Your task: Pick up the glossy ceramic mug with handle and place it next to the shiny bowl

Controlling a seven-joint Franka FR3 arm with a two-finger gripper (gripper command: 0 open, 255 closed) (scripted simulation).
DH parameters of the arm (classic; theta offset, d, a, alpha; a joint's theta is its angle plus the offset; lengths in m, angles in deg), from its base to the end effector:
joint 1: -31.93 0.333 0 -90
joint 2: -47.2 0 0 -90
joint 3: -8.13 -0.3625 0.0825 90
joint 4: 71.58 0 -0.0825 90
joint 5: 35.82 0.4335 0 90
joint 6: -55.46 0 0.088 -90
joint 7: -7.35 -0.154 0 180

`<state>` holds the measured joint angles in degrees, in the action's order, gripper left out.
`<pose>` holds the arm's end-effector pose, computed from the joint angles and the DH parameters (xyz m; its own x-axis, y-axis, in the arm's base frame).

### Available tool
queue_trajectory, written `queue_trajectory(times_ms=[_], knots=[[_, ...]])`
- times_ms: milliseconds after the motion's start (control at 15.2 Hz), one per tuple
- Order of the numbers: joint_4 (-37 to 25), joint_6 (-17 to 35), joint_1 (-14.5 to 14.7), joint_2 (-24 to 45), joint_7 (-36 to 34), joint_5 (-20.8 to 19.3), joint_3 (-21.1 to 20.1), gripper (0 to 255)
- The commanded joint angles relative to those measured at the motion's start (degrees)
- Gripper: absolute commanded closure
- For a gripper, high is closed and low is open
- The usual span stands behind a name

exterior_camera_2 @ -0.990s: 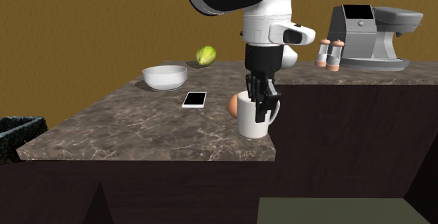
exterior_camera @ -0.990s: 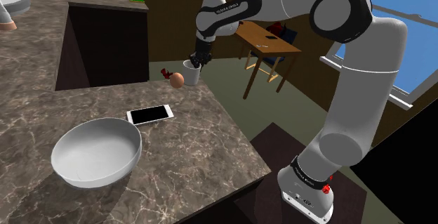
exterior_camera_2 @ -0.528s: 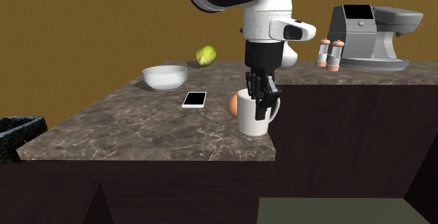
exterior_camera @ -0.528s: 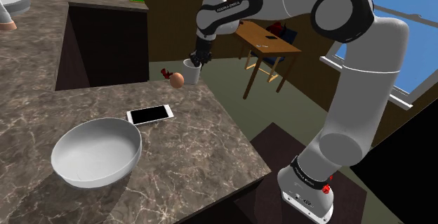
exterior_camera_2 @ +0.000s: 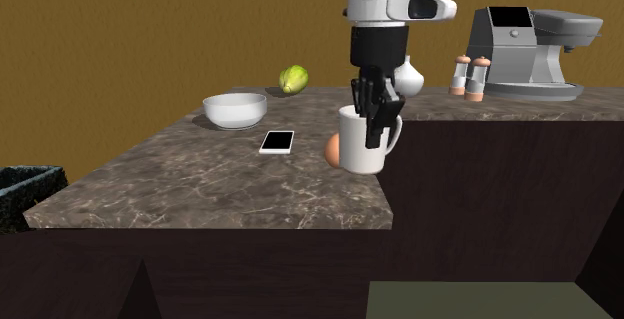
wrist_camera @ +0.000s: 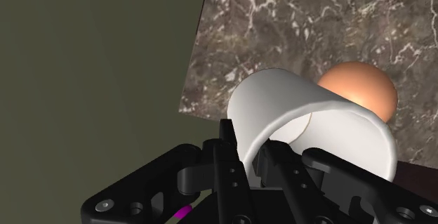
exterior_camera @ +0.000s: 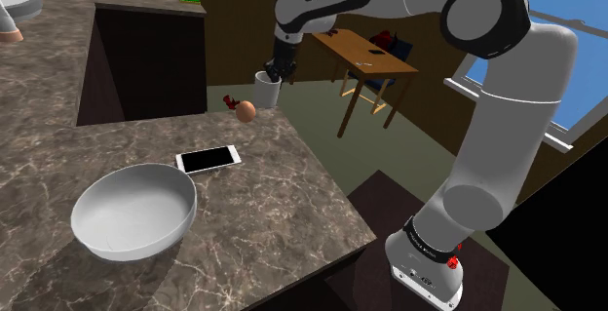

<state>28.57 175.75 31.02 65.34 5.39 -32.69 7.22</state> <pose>0.7055 0.0041 0.3683 0.9975 -0.0626 0.0323 -0.0608 -0.9967 -0.0542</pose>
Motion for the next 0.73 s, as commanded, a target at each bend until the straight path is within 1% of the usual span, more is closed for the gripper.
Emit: queue_trajectory(times_ms=[0, 660], knots=[[-1.0, -1.5, 0.0, -0.5, -0.1, 0.0, 0.0, 255], [-6.1, -8.5, 0.0, -2.4, -0.4, -0.2, 0.0, 255]])
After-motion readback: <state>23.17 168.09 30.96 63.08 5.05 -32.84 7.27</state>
